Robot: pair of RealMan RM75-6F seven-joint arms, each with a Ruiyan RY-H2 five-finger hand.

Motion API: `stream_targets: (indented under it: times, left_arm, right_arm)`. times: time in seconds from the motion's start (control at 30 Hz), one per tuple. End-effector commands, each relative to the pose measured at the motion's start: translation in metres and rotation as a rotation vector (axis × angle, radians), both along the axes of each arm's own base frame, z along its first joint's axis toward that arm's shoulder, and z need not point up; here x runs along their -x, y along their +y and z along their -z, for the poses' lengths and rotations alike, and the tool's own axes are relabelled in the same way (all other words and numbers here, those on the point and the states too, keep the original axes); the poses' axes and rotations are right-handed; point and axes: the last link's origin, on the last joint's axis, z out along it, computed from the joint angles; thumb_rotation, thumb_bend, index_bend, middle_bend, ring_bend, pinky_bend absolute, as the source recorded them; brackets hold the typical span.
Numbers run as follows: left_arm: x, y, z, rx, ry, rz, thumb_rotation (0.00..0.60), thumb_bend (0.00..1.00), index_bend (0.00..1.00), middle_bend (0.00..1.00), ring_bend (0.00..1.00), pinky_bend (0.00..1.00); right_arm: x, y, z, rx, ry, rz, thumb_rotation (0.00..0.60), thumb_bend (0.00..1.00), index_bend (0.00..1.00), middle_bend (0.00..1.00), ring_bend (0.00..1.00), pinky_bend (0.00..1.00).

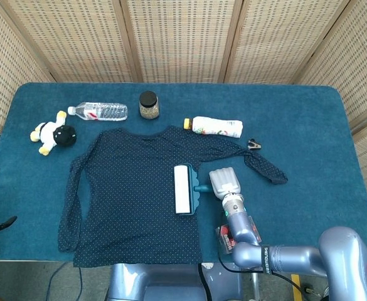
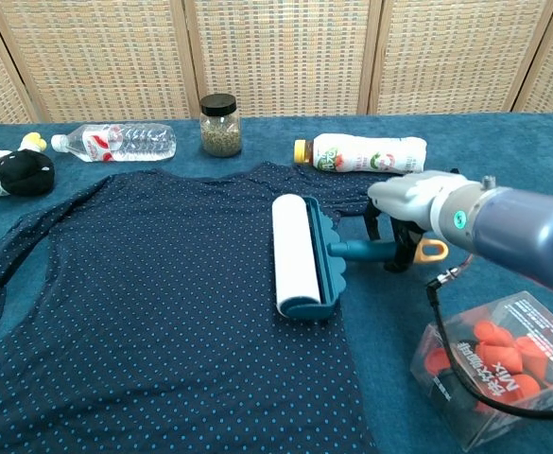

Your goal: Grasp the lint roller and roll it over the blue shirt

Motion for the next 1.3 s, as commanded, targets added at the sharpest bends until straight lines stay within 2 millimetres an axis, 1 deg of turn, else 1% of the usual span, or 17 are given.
stream_targets:
  times: [0.03,0.17,0.27,0.37,0.5,0.67,0.9,1.03,1.17,1.3]
  left_arm:
    - [0.000,0.000,-0.001,0.000,-0.005,0.000,0.600,0.00,0.00,0.00,0.00,0.00]
    - [0.001,0.001,-0.003,0.000,-0.017,0.000,0.600,0.00,0.00,0.00,0.00,0.00]
    - [0.001,0.003,-0.004,0.006,-0.024,0.000,0.600,0.00,0.00,0.00,0.00,0.00]
    - [0.003,0.005,-0.004,0.010,-0.030,-0.004,0.600,0.00,0.00,0.00,0.00,0.00]
    - [0.006,0.008,-0.005,0.018,-0.039,-0.019,0.600,0.00,0.00,0.00,0.00,0.00]
    - [0.012,0.014,-0.005,0.029,-0.050,-0.044,0.600,0.00,0.00,0.00,0.00,0.00]
    - [0.018,0.020,-0.007,0.034,-0.062,-0.067,0.600,0.00,0.00,0.00,0.00,0.00]
    - [0.021,0.021,-0.009,0.031,-0.068,-0.077,0.600,0.00,0.00,0.00,0.00,0.00]
    - [0.022,0.022,-0.009,0.033,-0.069,-0.079,0.600,0.00,0.00,0.00,0.00,0.00]
    - [0.021,0.021,-0.008,0.032,-0.066,-0.078,0.600,0.00,0.00,0.00,0.00,0.00]
  right_arm:
    - [-0.014,-0.006,-0.008,0.016,0.002,-0.028,0.600,0.86,0.77,1.00,1.00,1.00]
    - [-0.042,-0.015,-0.018,0.043,0.018,-0.078,0.600,0.86,0.77,1.00,1.00,1.00]
    - [-0.066,-0.021,-0.017,0.050,0.065,-0.128,0.600,0.87,0.78,1.00,1.00,1.00]
    - [-0.089,-0.025,-0.010,0.042,0.125,-0.162,0.600,0.87,0.78,1.00,1.00,1.00]
    - [-0.124,-0.028,0.004,0.011,0.214,-0.208,0.600,0.90,0.78,1.00,1.00,1.00]
    - [-0.157,-0.025,0.024,-0.030,0.336,-0.213,0.600,0.92,0.79,1.00,1.00,1.00]
    - [-0.180,-0.019,0.047,-0.072,0.416,-0.152,0.600,0.93,0.80,1.00,1.00,1.00]
    - [-0.188,-0.017,0.055,-0.080,0.431,-0.130,0.600,0.94,0.80,1.00,1.00,1.00]
    - [-0.187,-0.015,0.062,-0.071,0.475,-0.133,0.600,0.94,0.80,1.00,1.00,1.00]
    - [-0.176,-0.015,0.068,-0.061,0.548,-0.145,0.600,0.94,0.81,1.00,1.00,1.00]
